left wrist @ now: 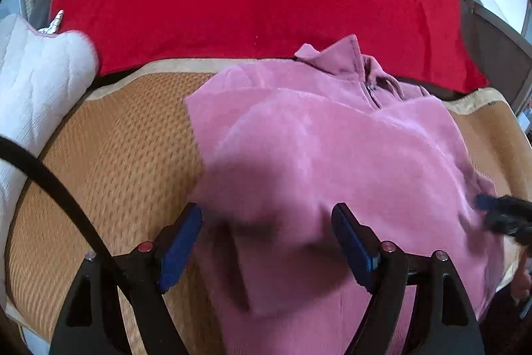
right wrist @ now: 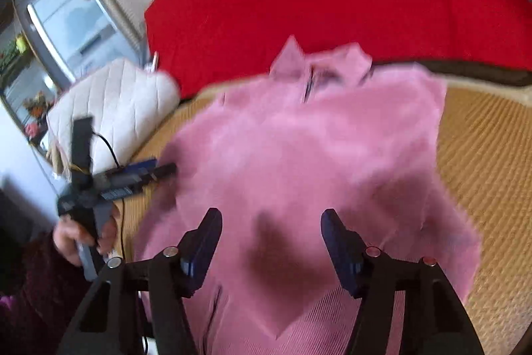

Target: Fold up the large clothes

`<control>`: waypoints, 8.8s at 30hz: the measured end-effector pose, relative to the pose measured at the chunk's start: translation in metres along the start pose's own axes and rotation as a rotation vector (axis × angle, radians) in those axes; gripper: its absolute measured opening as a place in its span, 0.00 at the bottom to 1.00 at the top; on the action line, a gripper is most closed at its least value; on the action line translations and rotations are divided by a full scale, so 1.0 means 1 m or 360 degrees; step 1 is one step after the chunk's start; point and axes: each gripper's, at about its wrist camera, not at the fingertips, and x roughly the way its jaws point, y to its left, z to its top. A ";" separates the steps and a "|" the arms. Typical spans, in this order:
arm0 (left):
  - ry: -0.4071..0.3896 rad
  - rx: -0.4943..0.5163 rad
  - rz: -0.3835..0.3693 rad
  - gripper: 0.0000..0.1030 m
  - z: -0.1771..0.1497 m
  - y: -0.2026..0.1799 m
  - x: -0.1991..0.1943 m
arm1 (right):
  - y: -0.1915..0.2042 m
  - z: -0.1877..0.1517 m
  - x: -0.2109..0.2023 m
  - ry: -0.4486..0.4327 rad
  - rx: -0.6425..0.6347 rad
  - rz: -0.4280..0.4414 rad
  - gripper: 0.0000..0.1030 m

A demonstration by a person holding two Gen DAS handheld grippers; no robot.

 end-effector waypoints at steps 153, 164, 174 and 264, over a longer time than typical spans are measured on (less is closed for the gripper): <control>0.0085 -0.0487 0.0042 0.78 0.034 0.001 0.136 | -0.106 0.124 0.069 0.0006 0.0490 -0.0225 0.55; 0.0114 -0.0479 0.0100 0.78 0.056 0.001 0.180 | -0.118 0.127 0.116 0.0071 0.0530 -0.0198 0.45; -0.0007 -0.0459 0.0013 0.78 0.044 -0.006 0.130 | -0.075 0.134 0.075 -0.0076 0.0420 0.0018 0.46; -0.0116 -0.0258 0.0453 0.88 -0.024 -0.022 0.045 | -0.010 0.068 0.022 -0.0032 0.0101 -0.0161 0.54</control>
